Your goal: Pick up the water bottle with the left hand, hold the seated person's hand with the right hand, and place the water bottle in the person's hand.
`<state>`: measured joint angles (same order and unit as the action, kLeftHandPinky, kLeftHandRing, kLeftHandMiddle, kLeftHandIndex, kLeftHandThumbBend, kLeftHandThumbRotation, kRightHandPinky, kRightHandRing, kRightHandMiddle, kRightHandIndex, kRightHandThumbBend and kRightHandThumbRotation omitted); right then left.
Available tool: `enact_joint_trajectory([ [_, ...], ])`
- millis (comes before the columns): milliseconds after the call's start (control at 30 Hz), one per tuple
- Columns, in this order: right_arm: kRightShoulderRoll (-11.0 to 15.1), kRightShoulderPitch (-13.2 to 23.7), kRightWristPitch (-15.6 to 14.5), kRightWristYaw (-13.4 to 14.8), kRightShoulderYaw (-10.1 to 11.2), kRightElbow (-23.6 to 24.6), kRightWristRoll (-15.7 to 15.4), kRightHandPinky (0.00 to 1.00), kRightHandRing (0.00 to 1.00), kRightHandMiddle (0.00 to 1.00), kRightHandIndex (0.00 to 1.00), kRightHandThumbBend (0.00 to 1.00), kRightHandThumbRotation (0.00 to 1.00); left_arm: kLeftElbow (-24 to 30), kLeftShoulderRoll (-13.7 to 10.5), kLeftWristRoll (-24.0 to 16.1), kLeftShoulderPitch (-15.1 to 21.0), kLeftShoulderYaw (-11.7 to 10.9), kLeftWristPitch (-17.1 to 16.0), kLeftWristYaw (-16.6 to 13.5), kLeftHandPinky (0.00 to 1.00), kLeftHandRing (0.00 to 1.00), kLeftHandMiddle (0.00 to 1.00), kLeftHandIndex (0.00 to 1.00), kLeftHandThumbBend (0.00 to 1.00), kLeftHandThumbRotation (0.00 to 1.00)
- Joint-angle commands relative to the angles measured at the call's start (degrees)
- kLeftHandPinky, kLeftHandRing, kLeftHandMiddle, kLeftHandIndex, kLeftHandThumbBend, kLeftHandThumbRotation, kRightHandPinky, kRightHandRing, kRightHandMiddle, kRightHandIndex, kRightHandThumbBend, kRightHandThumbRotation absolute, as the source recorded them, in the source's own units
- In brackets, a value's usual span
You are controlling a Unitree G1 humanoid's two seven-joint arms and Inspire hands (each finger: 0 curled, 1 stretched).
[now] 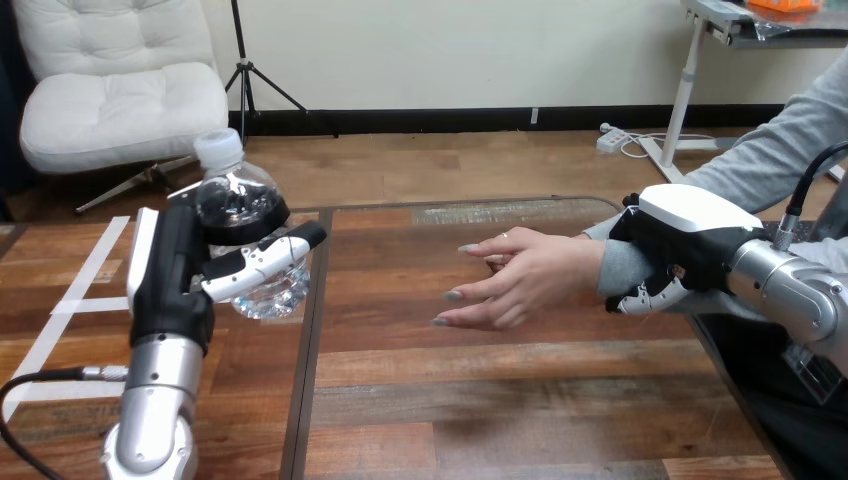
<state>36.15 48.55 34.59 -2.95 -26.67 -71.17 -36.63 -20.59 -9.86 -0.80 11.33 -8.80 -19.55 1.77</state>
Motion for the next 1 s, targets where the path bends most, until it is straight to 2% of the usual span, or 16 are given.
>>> enact_joint_trajectory([
  [0,-0.41,2.96,1.52,1.33,1.89,3.77,1.52,0.23,0.28,0.35,0.37,0.49,0.0,-2.49,0.28,-1.09,6.99,0.89,-3.72,-1.5,0.29,0.34,0.39,0.4,0.69,0.0],
  [400,-0.46,2.91,1.55,0.49,1.94,4.16,1.71,0.23,0.29,0.36,0.37,0.48,0.0,-9.62,0.37,-1.93,10.46,1.31,-7.28,-3.01,0.3,0.35,0.39,0.4,0.7,0.0],
  [567,-0.49,2.67,1.74,0.46,2.13,4.41,1.96,0.23,0.29,0.36,0.36,0.48,0.0,-14.02,0.18,-1.71,12.16,1.28,-9.97,-2.88,0.3,0.35,0.39,0.4,0.7,0.0],
  [967,-0.1,2.24,1.47,0.13,1.95,6.02,1.64,0.24,0.3,0.36,0.36,0.46,0.0,-20.06,0.75,-1.82,15.05,1.52,-13.23,-3.25,0.32,0.36,0.4,0.41,0.69,0.0],
])
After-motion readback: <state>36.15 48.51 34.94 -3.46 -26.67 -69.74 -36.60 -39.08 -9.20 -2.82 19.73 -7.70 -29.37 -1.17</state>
